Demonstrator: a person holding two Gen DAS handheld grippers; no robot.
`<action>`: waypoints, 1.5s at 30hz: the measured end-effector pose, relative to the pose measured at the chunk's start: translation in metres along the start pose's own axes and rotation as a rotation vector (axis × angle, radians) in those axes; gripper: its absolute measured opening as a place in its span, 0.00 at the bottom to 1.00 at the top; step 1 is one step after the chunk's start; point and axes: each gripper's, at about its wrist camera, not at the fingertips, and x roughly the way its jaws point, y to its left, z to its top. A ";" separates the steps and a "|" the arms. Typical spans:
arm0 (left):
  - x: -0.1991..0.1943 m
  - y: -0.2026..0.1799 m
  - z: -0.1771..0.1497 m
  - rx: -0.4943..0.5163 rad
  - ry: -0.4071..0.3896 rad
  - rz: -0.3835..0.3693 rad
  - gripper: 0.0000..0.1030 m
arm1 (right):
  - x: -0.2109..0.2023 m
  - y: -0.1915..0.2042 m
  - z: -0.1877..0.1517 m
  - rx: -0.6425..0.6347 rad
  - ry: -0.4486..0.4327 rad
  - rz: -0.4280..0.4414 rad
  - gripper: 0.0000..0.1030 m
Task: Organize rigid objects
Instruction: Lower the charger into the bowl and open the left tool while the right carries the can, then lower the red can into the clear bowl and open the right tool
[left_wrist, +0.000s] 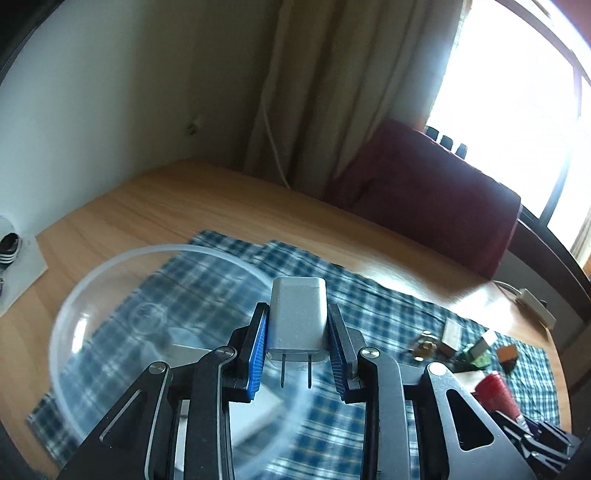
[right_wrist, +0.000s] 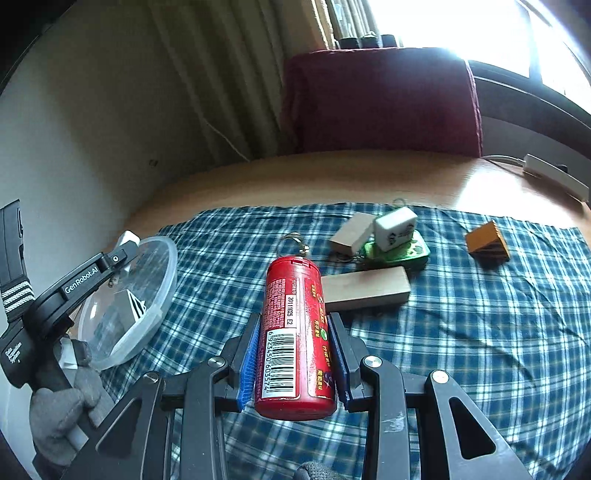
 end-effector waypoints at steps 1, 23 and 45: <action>0.000 0.006 0.001 -0.005 -0.003 0.012 0.30 | 0.001 0.003 0.000 -0.006 0.002 0.001 0.35; -0.008 0.107 -0.006 -0.192 -0.064 0.191 0.72 | 0.026 0.084 0.007 -0.176 0.028 0.068 0.35; -0.011 0.119 -0.007 -0.227 -0.090 0.233 0.76 | 0.080 0.148 0.015 -0.268 0.075 0.105 0.35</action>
